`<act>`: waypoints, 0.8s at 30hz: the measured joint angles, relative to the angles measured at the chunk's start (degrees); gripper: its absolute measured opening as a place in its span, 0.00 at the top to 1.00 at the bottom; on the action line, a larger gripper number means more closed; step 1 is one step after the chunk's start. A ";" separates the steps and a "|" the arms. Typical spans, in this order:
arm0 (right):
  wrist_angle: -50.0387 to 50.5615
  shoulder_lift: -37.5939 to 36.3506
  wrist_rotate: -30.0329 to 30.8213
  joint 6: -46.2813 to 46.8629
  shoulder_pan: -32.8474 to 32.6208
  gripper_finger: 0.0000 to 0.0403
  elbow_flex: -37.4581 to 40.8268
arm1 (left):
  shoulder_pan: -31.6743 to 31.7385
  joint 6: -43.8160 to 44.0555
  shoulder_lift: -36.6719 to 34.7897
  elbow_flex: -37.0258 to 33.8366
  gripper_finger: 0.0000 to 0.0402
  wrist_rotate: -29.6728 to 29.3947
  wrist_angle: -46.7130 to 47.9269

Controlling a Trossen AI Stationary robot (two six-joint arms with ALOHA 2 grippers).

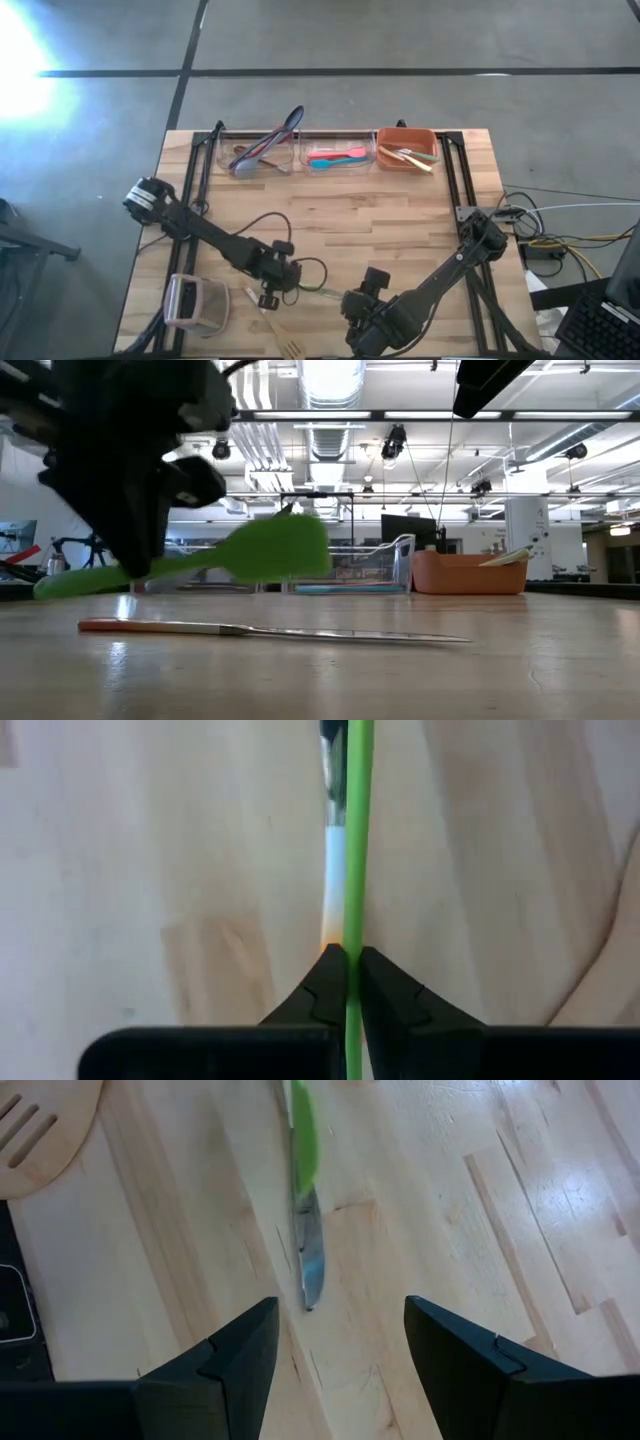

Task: Pick & Place Kitchen Items
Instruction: Put the green spatula into the right transparent bin

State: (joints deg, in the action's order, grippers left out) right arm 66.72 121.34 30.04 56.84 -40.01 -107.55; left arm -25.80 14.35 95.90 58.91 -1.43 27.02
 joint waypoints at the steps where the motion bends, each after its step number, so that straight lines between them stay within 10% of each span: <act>1: 0.00 0.00 0.00 -0.02 0.00 0.48 0.00 | 0.08 0.40 -0.47 -0.29 0.96 -0.09 0.07; 24: 4.68 -0.09 0.01 4.55 -0.27 0.48 2.03 | 11.46 -9.25 -0.44 3.50 0.96 -2.24 5.77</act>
State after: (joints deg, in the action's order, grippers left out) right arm 71.40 121.25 30.05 61.38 -40.28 -105.51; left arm -14.35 5.10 95.46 62.40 -3.67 32.78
